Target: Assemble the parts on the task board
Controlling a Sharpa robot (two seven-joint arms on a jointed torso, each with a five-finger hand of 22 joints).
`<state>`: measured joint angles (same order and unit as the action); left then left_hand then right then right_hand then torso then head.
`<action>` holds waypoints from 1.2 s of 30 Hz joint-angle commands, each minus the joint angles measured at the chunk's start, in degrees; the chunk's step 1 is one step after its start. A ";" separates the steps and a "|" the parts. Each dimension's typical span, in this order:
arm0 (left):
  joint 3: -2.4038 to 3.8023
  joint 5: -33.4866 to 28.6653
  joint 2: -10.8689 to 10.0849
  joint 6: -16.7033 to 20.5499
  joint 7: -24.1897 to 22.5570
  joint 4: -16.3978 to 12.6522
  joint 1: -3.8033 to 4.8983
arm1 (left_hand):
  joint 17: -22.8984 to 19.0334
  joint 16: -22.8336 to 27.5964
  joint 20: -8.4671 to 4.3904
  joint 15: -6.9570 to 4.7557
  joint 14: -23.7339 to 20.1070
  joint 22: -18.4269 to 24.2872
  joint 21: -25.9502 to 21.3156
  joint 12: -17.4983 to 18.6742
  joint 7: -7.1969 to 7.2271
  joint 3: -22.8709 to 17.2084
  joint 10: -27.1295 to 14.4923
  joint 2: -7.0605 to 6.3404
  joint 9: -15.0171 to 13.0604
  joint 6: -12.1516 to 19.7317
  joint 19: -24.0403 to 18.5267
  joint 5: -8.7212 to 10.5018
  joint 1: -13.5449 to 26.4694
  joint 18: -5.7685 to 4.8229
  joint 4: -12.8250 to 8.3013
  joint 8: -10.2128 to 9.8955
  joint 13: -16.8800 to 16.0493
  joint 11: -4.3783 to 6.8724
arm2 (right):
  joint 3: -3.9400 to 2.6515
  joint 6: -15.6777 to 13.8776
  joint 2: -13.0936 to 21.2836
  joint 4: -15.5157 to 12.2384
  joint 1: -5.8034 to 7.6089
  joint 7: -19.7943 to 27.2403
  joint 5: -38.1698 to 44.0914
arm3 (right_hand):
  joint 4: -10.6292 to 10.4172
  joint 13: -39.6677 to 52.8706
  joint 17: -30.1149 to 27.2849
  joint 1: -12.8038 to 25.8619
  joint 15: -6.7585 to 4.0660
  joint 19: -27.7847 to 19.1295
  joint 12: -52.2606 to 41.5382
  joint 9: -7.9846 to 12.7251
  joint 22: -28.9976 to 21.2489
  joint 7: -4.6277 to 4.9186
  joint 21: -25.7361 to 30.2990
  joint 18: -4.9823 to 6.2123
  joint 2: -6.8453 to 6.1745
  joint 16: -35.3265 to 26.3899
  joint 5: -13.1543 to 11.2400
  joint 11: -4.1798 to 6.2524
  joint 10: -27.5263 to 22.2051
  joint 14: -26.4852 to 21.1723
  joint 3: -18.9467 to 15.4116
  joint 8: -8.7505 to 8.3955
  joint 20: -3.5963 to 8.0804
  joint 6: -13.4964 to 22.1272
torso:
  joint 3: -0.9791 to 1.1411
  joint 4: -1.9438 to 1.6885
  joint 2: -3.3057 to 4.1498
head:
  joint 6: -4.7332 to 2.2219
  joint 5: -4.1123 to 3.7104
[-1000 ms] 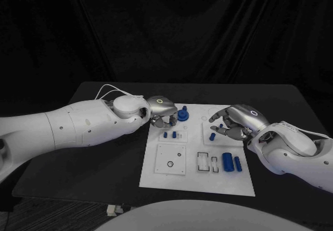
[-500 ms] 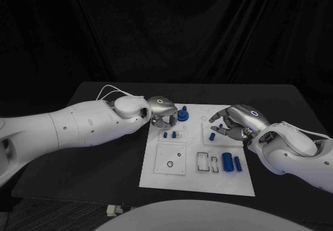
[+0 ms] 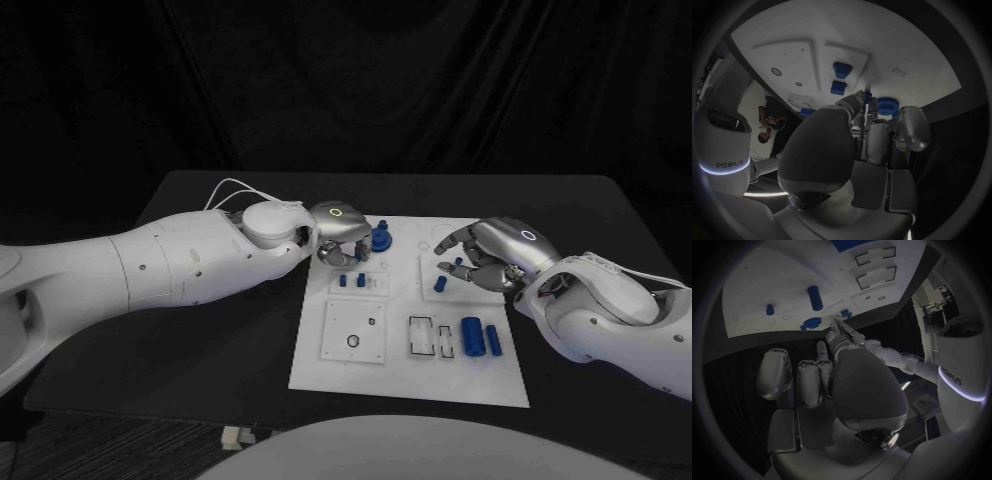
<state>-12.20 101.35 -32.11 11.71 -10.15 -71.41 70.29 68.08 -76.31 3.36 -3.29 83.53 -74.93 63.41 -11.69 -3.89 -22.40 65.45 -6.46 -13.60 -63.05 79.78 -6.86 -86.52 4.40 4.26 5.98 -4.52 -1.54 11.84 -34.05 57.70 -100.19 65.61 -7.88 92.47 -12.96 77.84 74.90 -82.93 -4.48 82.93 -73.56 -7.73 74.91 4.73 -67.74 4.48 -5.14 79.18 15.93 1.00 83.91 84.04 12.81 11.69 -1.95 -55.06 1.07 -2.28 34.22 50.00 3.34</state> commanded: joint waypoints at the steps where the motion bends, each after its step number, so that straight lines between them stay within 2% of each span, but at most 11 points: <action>1: 0.04 -0.05 0.34 -0.19 -0.15 0.32 -0.21 | -0.11 0.36 -0.12 0.10 -0.43 -8.21 -0.42 -0.14 -0.08 -0.30 0.66 -0.36 0.12 0.54 -0.38 -0.18 0.44 0.71 -0.06 -0.31 -0.05 0.43 | -0.03 -0.16 0.11 -0.18 -0.13 0.16 0.15 | 0.29 -2.79 1.11 -0.22 -0.09 -0.17 0.31 0.05 9.28 0.16 0.30 -0.11 0.13 -0.24 0.32 -0.04 1.42 3.28 0.02 -0.19 0.08 -0.18 | -0.01 0.00 0.00 | 0.00 0.09; 14: 0.05 -0.05 0.95 -1.77 0.28 1.13 -0.88 | -0.49 0.60 -0.15 0.07 -0.60 -8.11 -0.91 0.09 -0.02 -0.38 0.63 -0.51 0.21 0.68 -0.57 -0.31 0.50 0.78 -0.20 -0.49 -0.05 0.46 | -0.03 -0.18 0.08 -0.20 -0.13 0.16 0.15 | 0.29 -2.79 1.11 -0.22 -0.09 -0.17 0.31 0.05 9.28 0.16 0.30 -0.11 0.13 -0.24 0.32 -0.04 1.42 3.28 0.02 -0.19 0.08 -0.18 | -0.01 -0.02 0.03 | 0.00 0.06; 33: 0.05 -0.04 0.76 -2.86 0.86 1.21 -1.20 | -1.23 1.10 -0.10 0.21 -1.07 -7.94 -1.93 1.23 -0.17 -0.71 -0.67 -0.82 0.27 0.44 -1.03 -0.87 0.78 0.90 -0.51 -0.58 0.15 0.22 | -0.03 0.00 0.01 -0.18 -0.14 0.16 0.14 | 0.33 -2.75 1.11 -0.18 -0.10 -0.14 0.29 0.07 9.29 0.14 0.27 -0.12 0.12 -0.24 0.32 -0.05 1.43 3.28 0.06 -0.19 0.10 -0.28 | -0.02 -0.02 0.00 | 0.00 0.12; 34: 0.05 -0.04 0.74 -2.83 0.83 1.22 -1.22 | -1.25 1.11 -0.08 0.23 -1.10 -7.94 -2.02 1.33 -0.17 -0.76 -0.79 -0.87 0.35 0.73 -1.07 -0.89 0.84 0.91 -0.54 -0.77 0.15 0.19 | -0.03 0.02 0.01 -0.18 -0.14 0.16 0.14 | 0.33 -2.75 1.11 -0.18 -0.10 -0.14 0.29 0.07 9.29 0.14 0.27 -0.12 0.12 -0.24 0.32 -0.05 1.43 3.28 0.06 -0.19 0.10 -0.28 | -0.01 -0.02 0.00 | 0.00 0.12; 35: 0.05 -0.04 0.72 -2.80 0.80 1.21 -1.23 | -1.45 1.22 -0.04 0.28 -1.23 -7.91 -2.23 1.70 0.14 -0.91 -1.27 -1.08 0.82 2.69 -1.15 -0.77 1.11 0.93 -0.52 -1.84 0.19 0.15 | -0.03 0.03 0.02 -0.19 -0.15 0.16 0.14 | 0.33 -2.75 1.11 -0.18 -0.10 -0.14 0.29 0.07 9.29 0.14 0.27 -0.12 0.12 -0.24 0.32 -0.05 1.43 3.28 0.06 -0.19 0.10 -0.28 | 0.01 -0.02 0.00 | 0.00 0.12; 36: 0.05 -0.04 0.70 -2.76 0.77 1.20 -1.24 | -1.44 1.20 -0.02 0.29 -1.25 -7.92 -2.22 1.86 0.35 -0.99 -1.50 -1.16 0.95 3.27 -1.14 -0.74 1.21 0.92 -0.52 -2.10 0.20 0.12 | -0.03 0.05 0.02 -0.19 -0.15 0.16 0.14 | 0.33 -2.75 1.17 -0.18 -0.10 -0.16 0.29 0.07 9.28 0.13 0.32 -0.12 0.13 -0.19 0.32 -0.05 1.43 3.29 0.07 -0.18 0.10 -0.31 | 0.00 -0.02 -0.01 | 0.00 0.12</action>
<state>-11.97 101.27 -31.39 10.51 -9.18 -70.21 69.44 66.67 -75.31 3.37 -2.87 82.70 -74.92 61.40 -10.05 -3.59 -23.05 64.30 -7.44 -12.76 -60.25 78.96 -7.66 -85.53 4.41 3.64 4.18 -4.46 -1.37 11.84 -34.04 57.67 -100.25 65.59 -7.86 92.46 -12.96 77.84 74.90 -82.92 -4.48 82.92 -73.63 -7.74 74.95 4.73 -67.75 4.48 -5.15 79.18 15.93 1.00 83.91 84.04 12.81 11.69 -1.95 -55.06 1.07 -2.30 34.21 50.00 3.47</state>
